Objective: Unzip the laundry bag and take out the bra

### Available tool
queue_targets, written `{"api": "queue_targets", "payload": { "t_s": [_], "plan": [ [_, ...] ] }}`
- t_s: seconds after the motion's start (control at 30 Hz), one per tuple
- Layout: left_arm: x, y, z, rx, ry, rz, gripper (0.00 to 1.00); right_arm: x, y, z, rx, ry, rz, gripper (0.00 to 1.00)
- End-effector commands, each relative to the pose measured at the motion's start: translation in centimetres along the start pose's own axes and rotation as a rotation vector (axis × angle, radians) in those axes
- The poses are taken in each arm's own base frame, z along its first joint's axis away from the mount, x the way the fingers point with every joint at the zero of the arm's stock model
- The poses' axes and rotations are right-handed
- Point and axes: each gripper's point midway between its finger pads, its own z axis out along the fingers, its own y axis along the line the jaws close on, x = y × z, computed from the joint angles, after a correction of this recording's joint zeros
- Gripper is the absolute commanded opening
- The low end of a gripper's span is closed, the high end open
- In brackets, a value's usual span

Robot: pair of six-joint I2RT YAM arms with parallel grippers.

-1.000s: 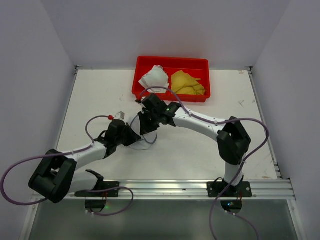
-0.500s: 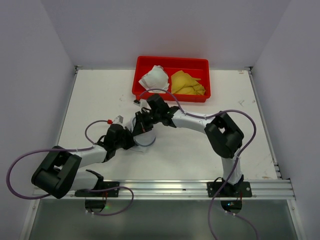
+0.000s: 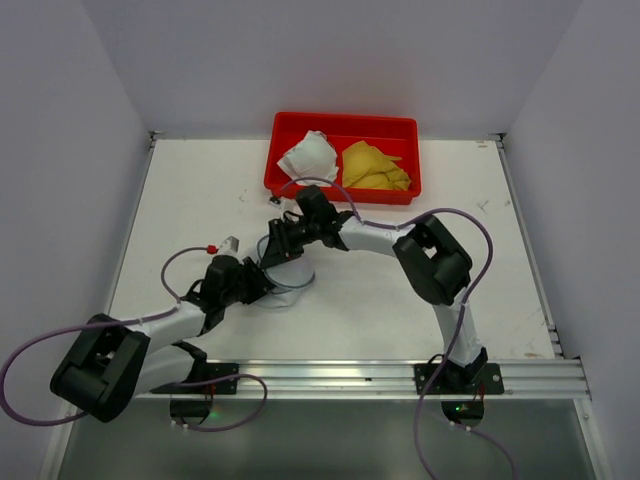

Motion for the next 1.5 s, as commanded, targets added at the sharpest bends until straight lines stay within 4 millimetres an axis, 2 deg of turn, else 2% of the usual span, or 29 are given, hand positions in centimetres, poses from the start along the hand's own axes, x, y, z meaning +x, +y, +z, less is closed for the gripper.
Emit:
{"api": "queue_targets", "payload": {
  "t_s": [0.0,0.03,0.07,0.1,0.13,0.17,0.3,0.37,0.43,0.57,0.7,0.8,0.83,0.9,0.93,1.0,1.03,1.07,1.13,1.17,1.23,1.27,1.33,1.37,1.43,1.47],
  "plan": [
    [1.4,1.0,-0.8,-0.004,0.043,0.058,0.37,-1.9,-0.8,1.0,0.003,-0.050,-0.003,0.35],
    [1.5,0.9,-0.9,0.004,0.040,0.059,0.39,-1.8,-0.9,1.2,0.000,-0.043,0.003,0.38],
    [1.3,0.6,-1.1,0.021,0.031,0.064,0.46,-1.8,-1.1,1.3,-0.002,-0.041,0.012,0.43],
    [1.6,0.9,-1.2,0.022,0.036,0.064,0.48,-1.6,-1.4,1.6,-0.004,-0.031,0.025,0.44],
    [1.6,0.8,-1.3,0.029,0.034,0.066,0.50,-1.5,-1.6,1.8,-0.004,-0.027,0.034,0.45],
    [1.6,0.6,-1.5,0.039,0.028,0.071,0.58,-1.5,-1.8,1.9,-0.001,-0.024,0.047,0.45],
    [1.1,0.1,-2.1,0.041,0.019,0.079,0.68,-1.2,-2.8,2.1,0.036,-0.024,0.074,0.45],
    [0.9,0.0,-2.8,0.025,0.020,0.089,0.68,-1.2,-3.7,2.0,0.067,-0.032,0.094,0.45],
    [-0.3,-0.8,-3.4,0.020,-0.013,0.097,0.67,-0.9,-4.2,1.9,0.077,-0.029,0.107,0.44],
    [-1.0,-0.6,-5.4,-0.041,-0.038,0.094,0.57,-0.8,-5.0,1.3,0.114,-0.046,0.114,0.42],
    [-2.5,1.2,-6.1,-0.132,-0.135,0.076,0.44,-0.8,-4.9,0.6,0.145,-0.057,0.095,0.42],
    [-2.5,2.2,-5.1,-0.155,-0.138,0.071,0.37,-0.8,-4.7,-0.3,0.174,-0.073,0.065,0.42],
    [-2.0,3.1,-4.4,-0.195,-0.105,0.069,0.36,-0.9,-4.8,-0.6,0.193,-0.084,0.057,0.41],
    [-2.2,2.9,-3.6,-0.189,-0.091,0.074,0.30,-1.4,-4.7,-1.4,0.246,-0.119,0.019,0.41],
    [-1.6,3.8,-3.0,-0.227,-0.058,0.075,0.29,-1.2,-4.9,-1.8,0.274,-0.114,0.012,0.41],
    [-1.8,3.6,-2.2,-0.222,-0.051,0.075,0.24,-1.0,-4.7,-2.2,0.310,-0.114,0.000,0.41],
    [-1.5,4.2,-1.9,-0.246,-0.036,0.074,0.23,-1.5,-4.5,-2.6,0.343,-0.138,-0.018,0.41],
    [-1.7,4.3,-1.7,-0.254,-0.045,0.075,0.21,-1.2,-4.3,-2.6,0.369,-0.132,-0.042,0.41],
    [-2.1,4.1,-1.1,-0.246,-0.057,0.077,0.19,-2.0,-4.3,-3.2,0.441,-0.169,-0.082,0.41],
    [-2.2,4.0,-0.9,-0.237,-0.062,0.079,0.18,-1.5,-4.3,-3.3,0.479,-0.158,-0.083,0.41],
    [-2.0,4.0,-0.7,-0.230,-0.052,0.081,0.17,-2.5,-4.4,-4.1,0.560,-0.204,-0.103,0.40],
    [-1.9,3.9,-0.6,-0.223,-0.050,0.078,0.15,-2.1,-4.5,-4.2,0.600,-0.197,-0.106,0.40],
    [-1.5,4.0,-0.4,-0.219,-0.033,0.077,0.14,-2.7,-4.4,-4.6,0.664,-0.222,-0.125,0.39],
    [-1.4,3.9,-0.3,-0.209,-0.032,0.073,0.13,-2.3,-5.4,-5.0,0.748,-0.218,-0.131,0.40],
    [-1.3,3.9,-0.2,-0.197,-0.034,0.065,0.12,-2.6,-5.7,-5.2,0.807,-0.226,-0.136,0.40],
    [-1.1,3.6,-0.2,-0.178,-0.025,0.063,0.11,-1.7,-6.6,-5.1,0.853,-0.195,-0.127,0.40]
  ]
}}
